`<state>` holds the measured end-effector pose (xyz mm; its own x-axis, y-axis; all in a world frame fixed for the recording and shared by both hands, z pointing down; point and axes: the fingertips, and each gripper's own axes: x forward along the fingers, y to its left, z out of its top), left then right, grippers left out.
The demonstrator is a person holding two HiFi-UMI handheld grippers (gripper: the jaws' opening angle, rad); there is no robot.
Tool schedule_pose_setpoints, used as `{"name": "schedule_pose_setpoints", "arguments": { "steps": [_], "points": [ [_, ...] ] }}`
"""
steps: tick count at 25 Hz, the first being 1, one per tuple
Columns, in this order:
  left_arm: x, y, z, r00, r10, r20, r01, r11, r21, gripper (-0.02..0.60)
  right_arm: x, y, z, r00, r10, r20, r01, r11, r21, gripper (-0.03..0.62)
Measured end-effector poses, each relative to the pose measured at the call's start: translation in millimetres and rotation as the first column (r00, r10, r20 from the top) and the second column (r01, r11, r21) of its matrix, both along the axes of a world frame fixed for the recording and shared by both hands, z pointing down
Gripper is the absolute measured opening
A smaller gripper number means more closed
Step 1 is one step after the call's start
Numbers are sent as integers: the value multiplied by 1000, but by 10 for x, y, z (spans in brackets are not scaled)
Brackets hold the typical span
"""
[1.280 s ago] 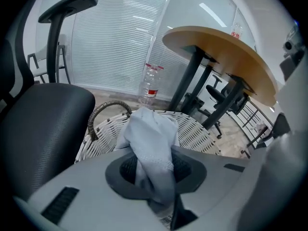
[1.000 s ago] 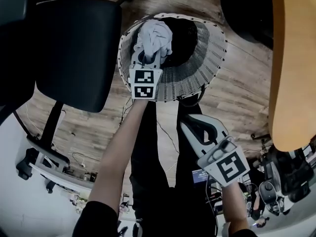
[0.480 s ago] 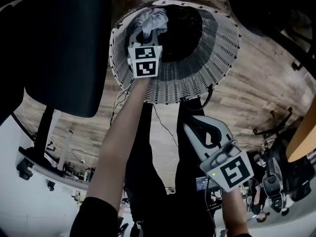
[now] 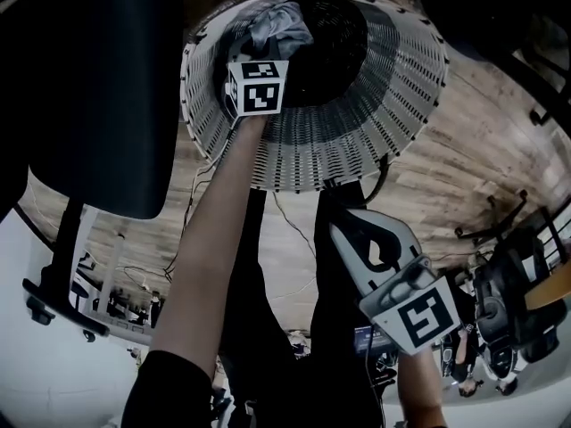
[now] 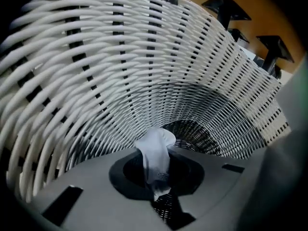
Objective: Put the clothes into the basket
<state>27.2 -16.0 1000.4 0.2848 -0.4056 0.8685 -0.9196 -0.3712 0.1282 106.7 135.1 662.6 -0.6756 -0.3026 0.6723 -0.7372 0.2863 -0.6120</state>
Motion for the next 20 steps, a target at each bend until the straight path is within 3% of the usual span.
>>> {"name": "schedule_pose_setpoints", "arguments": {
  "steps": [11,13,16,20],
  "points": [
    [-22,123,265,999,40,12,-38,987,-156,56,38,-14,36,1000,21,-10,-21,1000,-14,59],
    [-52,140,268,999,42,25,-38,985,-166,73,43,-18,18,1000,26,-10,-26,1000,-15,59],
    [-49,201,262,999,42,28,-35,979,-203,155,38,-15,-10,1000,28,-9,-28,1000,-13,58],
    [-8,300,188,997,70,16,-64,969,-240,190,-4,-26,-75,999,32,-2,-32,999,2,58]
  ]
}}
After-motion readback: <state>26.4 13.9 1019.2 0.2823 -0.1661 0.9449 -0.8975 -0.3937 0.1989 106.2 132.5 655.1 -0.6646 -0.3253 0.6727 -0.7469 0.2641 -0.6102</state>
